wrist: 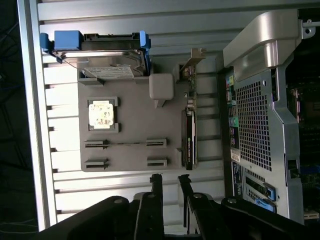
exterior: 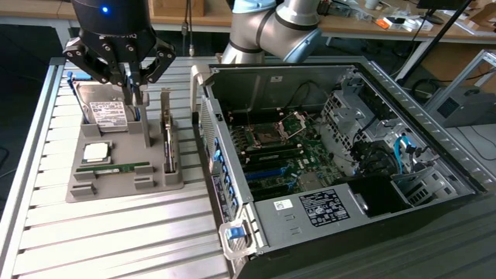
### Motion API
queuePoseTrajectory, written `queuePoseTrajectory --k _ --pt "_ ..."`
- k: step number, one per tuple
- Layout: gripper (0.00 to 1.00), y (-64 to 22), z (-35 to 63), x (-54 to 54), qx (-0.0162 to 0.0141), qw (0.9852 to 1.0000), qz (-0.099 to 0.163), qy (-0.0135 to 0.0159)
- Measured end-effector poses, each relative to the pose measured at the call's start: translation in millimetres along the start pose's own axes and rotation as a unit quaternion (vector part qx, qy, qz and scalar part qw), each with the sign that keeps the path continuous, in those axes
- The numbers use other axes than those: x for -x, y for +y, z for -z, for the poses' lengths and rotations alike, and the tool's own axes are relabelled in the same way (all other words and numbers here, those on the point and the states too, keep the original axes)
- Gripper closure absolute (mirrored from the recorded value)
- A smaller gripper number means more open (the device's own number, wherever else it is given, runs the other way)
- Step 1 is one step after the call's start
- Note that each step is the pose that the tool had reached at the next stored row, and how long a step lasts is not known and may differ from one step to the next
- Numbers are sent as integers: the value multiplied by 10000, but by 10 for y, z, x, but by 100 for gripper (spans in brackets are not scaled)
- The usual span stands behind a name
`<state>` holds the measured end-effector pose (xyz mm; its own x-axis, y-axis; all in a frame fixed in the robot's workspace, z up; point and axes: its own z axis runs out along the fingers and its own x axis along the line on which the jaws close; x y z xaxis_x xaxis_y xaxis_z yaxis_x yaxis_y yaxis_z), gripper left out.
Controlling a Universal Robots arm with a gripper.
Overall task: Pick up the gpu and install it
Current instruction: 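Pick up the gpu and move the gpu toward the slot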
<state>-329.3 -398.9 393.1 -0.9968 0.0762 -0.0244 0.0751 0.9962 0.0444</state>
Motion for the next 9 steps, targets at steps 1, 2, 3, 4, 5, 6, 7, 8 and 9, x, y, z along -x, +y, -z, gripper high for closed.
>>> queuePoseTrajectory --k 1,2,3,4,5,6,7,8,9 --pt "71 0 0 0 0 10000 0 0" --pt "58 0 0 0 0 10000 0 0" --pt "58 0 0 0 0 10000 0 0" --pt "52 0 0 0 0 10000 0 0" --pt "52 0 0 0 0 10000 0 0" --pt "52 0 0 0 0 10000 0 0" --pt "52 0 0 0 -2 10000 0 0" --pt "52 0 -1 0 -2 10000 0 0" --pt "52 0 -7 0 -2 10000 0 -1"
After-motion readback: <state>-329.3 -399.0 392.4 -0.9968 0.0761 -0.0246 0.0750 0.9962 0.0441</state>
